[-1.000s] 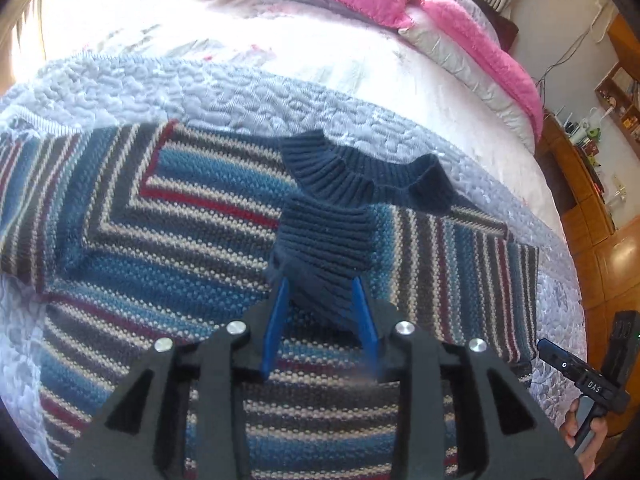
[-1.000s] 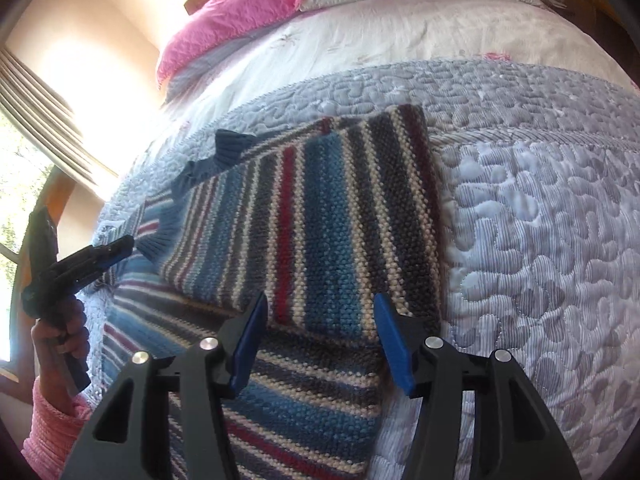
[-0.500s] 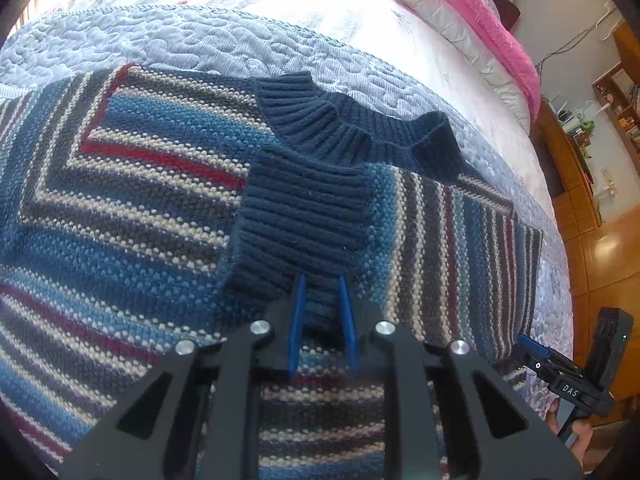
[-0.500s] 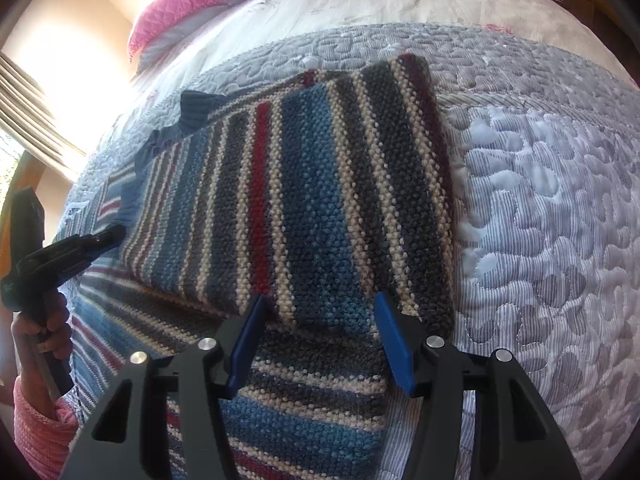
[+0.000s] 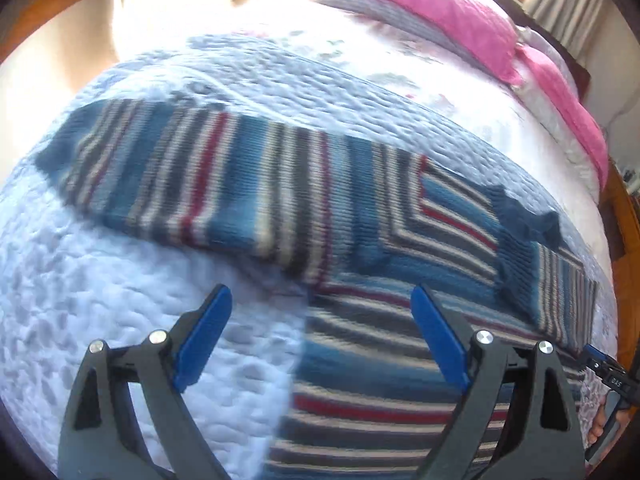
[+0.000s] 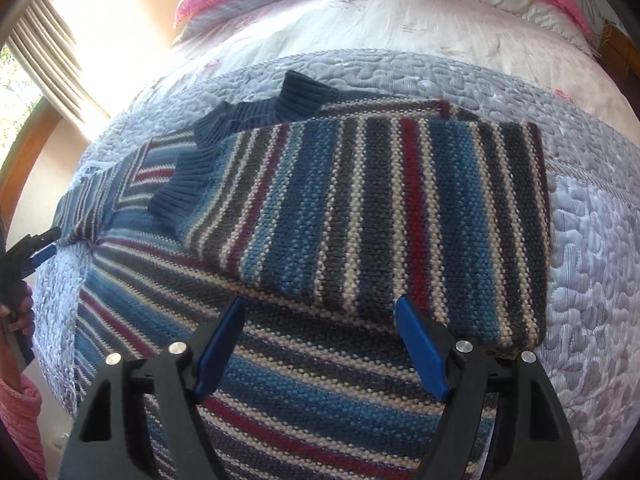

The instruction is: Fold small clothes

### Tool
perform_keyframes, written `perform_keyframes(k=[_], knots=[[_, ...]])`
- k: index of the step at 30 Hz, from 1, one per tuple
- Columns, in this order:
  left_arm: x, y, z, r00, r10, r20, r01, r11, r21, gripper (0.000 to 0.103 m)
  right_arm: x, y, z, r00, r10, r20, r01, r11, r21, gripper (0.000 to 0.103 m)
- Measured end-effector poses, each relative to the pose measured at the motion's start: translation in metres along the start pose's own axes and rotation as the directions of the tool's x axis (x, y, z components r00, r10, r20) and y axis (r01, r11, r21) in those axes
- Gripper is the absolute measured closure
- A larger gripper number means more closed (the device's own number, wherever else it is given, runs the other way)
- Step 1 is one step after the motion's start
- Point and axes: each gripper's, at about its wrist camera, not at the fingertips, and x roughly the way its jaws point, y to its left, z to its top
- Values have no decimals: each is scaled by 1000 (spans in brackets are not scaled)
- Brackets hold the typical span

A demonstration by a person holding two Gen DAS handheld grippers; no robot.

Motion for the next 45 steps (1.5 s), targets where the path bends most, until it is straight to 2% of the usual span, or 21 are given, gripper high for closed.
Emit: perform_keyframes(k=[2, 6, 9, 11, 16, 23, 26, 27, 28, 30, 33, 36, 39, 41, 42, 44, 45], knots=[[-8, 48, 12, 998, 60, 12, -60, 996, -67, 13, 4, 1, 2, 1000, -5, -7, 5, 1000, -5, 25], [-9, 123, 36, 993, 119, 24, -111, 973, -203, 16, 14, -2, 6, 999, -42, -19, 42, 999, 9, 25], [0, 158, 50, 994, 109, 12, -102, 955, -279, 22, 18, -6, 6, 999, -47, -25, 48, 999, 19, 25], [7, 174, 57, 998, 65, 22, -54, 948, -314, 26, 21, -6, 7, 998, -51, -30, 51, 999, 18, 25], [27, 192, 71, 999, 9, 37, 5, 935, -356, 39, 26, -5, 6, 997, -77, -31, 77, 997, 0, 25], [40, 212, 77, 993, -47, 106, 86, 915, -395, 42, 31, -2, 5, 996, -85, -23, 85, 996, -18, 23], [37, 221, 76, 997, -15, 78, 48, 900, -433, 51, 32, -2, 4, 997, -81, -17, 80, 997, -21, 23], [33, 224, 73, 997, -18, 80, 52, 893, -447, 50, 32, -2, 4, 997, -79, -16, 79, 997, -23, 23], [29, 226, 69, 997, -6, 73, 39, 888, -458, 43, 32, -3, 4, 997, -78, -17, 78, 997, -23, 23], [22, 230, 63, 997, 19, 80, 19, 894, -448, 40, 33, -4, 5, 997, -75, -17, 74, 997, -19, 21], [28, 236, 63, 996, -16, 85, 52, 898, -436, 40, 35, -5, 6, 997, -70, -14, 70, 998, -5, 19], [39, 247, 68, 991, -66, 119, 116, 870, -480, 39, 36, -3, 6, 997, -77, -10, 77, 997, -10, 19], [46, 253, 76, 984, -77, 158, 146, 860, -489, 39, 37, -2, 6, 997, -75, -9, 75, 997, -17, 19], [49, 258, 78, 978, -93, 185, 176, 842, -510, 39, 38, -3, 6, 998, -68, -7, 68, 998, -15, 19], [50, 260, 78, 976, -98, 195, 188, 831, -523, 44, 39, -4, 7, 998, -64, -5, 63, 998, -12, 18], [50, 262, 78, 974, -93, 206, 193, 819, -540, 71, 39, -5, 6, 998, -59, 0, 59, 998, -10, 18], [50, 263, 77, 969, -117, 216, 219, 811, -543, 84, 40, -6, 6, 998, -59, 2, 59, 998, -11, 17]])
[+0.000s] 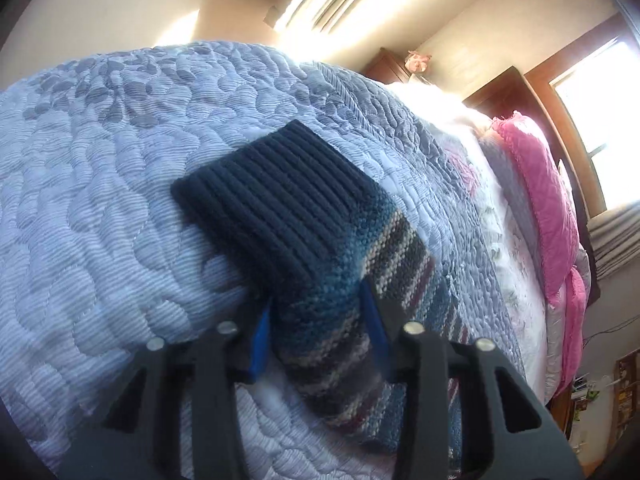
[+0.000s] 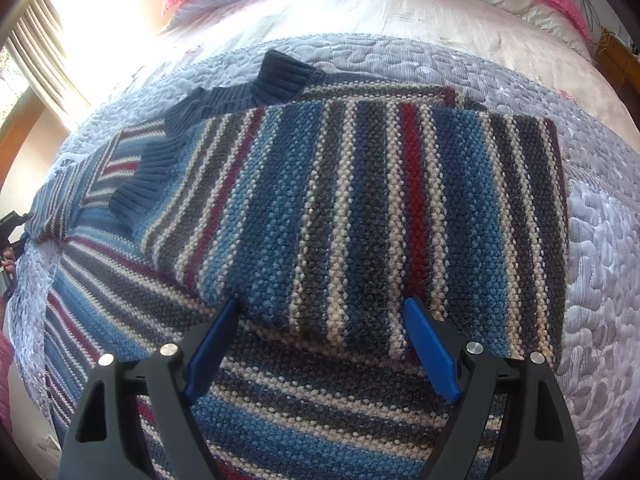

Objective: Fold small clothes
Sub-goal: 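Grasp the sleeve cuff with the left gripper and fold it across the body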

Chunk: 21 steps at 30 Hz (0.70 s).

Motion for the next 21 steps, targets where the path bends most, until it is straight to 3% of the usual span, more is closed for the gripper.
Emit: perform_keyframes(k=[3, 8, 12, 16, 21], knots=[[-8, -6, -6, 999, -31, 28, 31, 999, -8, 90, -1, 1, -1, 1000, -3, 6, 3, 1000, -10, 17], [-31, -65, -32, 993, -21, 115, -3, 979, 202, 92, -4, 0, -3, 1000, 5, 9, -5, 1000, -2, 17], [-35, -124, -69, 994, -50, 98, 9, 927, 374, 92, -11, 0, -5, 1000, -1, 21, 1, 1000, 3, 18], [-31, -179, -117, 992, -122, 29, 90, 858, 506, 92, -22, -1, -9, 999, 6, 34, -6, 1000, -3, 18], [-15, -230, -176, 982, -168, -85, 186, 792, 582, 92, -33, -10, -14, 999, -8, 36, 8, 1000, -4, 18]])
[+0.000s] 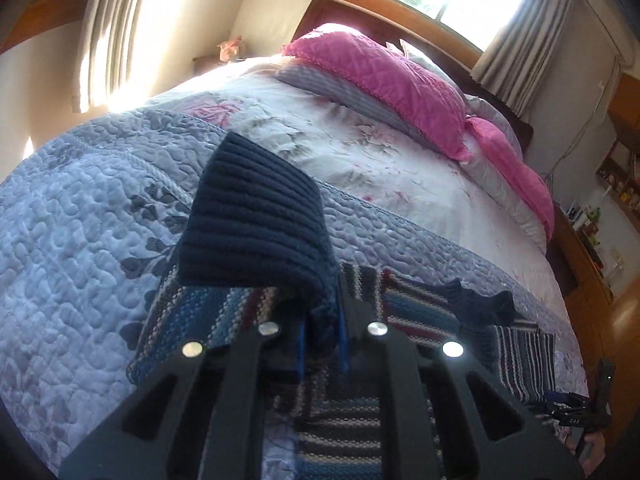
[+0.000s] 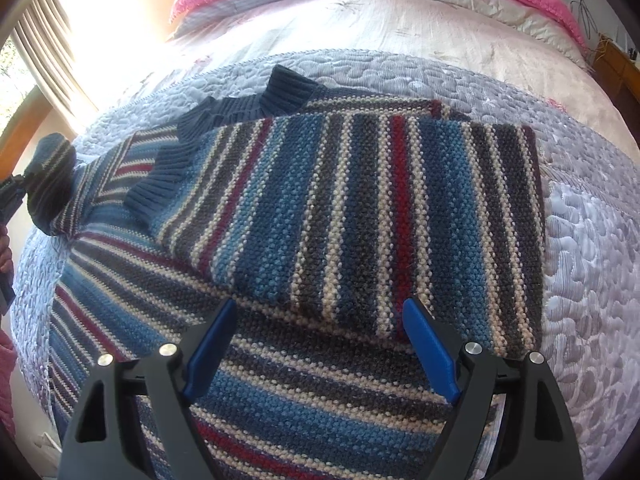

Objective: Fold small clothes
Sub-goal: 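Grasp the sleeve cuff with the left gripper and fold it across the body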

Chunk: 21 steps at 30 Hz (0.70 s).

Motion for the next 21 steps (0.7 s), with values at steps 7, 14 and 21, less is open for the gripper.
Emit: perform_keyframes(k=[7, 14, 21], knots=[[38, -70, -32, 996, -62, -66, 70, 989, 132, 92, -4, -14, -5, 1000, 9, 0, -9, 1000, 22, 18], [76, -98, -67, 984, -2, -178, 46, 969, 242, 91, 2, -7, -5, 1000, 5, -2, -5, 1000, 11, 18], [60, -125, -93, 958, -119, -260, 221, 884, 413, 57, 4, -7, -4, 1000, 9, -8, -9, 1000, 19, 18]])
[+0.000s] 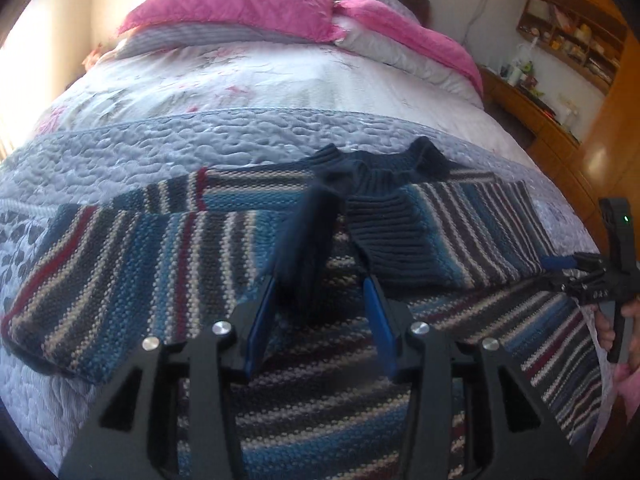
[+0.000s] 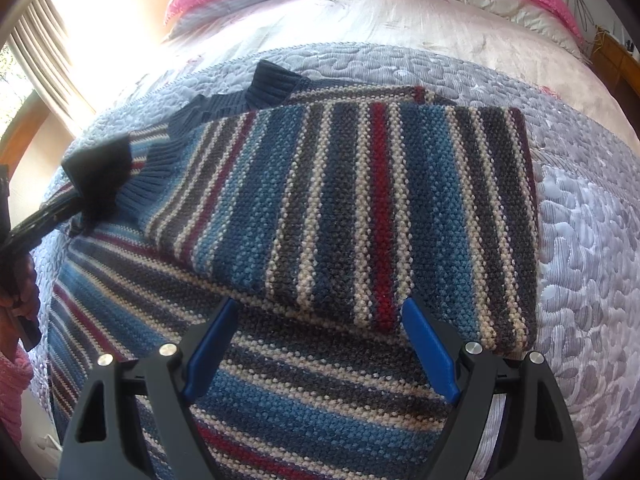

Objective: Fold small clothes
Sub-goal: 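Grasp the sleeve cuff with the left gripper and fold it across the body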

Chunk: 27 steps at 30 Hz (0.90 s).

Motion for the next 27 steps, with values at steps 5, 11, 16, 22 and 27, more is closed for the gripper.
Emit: perform_keyframes(k=[5, 11, 16, 22, 27], knots=[[-16, 11, -1, 997, -77, 19, 78, 995, -58, 51, -2, 1, 2, 1000, 2, -3, -2, 1000, 6, 18], [-41, 86, 1, 987, 162, 21, -150, 946, -289, 45, -14, 23, 8, 999, 41, 2, -41, 999, -18, 18], [-10, 128, -17, 974, 152, -165, -201, 917, -345, 48, -8, 65, 21, 992, 124, -25, -126, 991, -52, 18], [-3, 138, -30, 983, 124, -139, -169, 906, -388, 46, 10, 121, 40, 977, 199, -81, -207, 973, -98, 18], [-38, 134, -31, 992, 108, -60, -123, 901, -417, 41, 39, 160, 57, 947, 275, -166, -293, 951, -95, 20]])
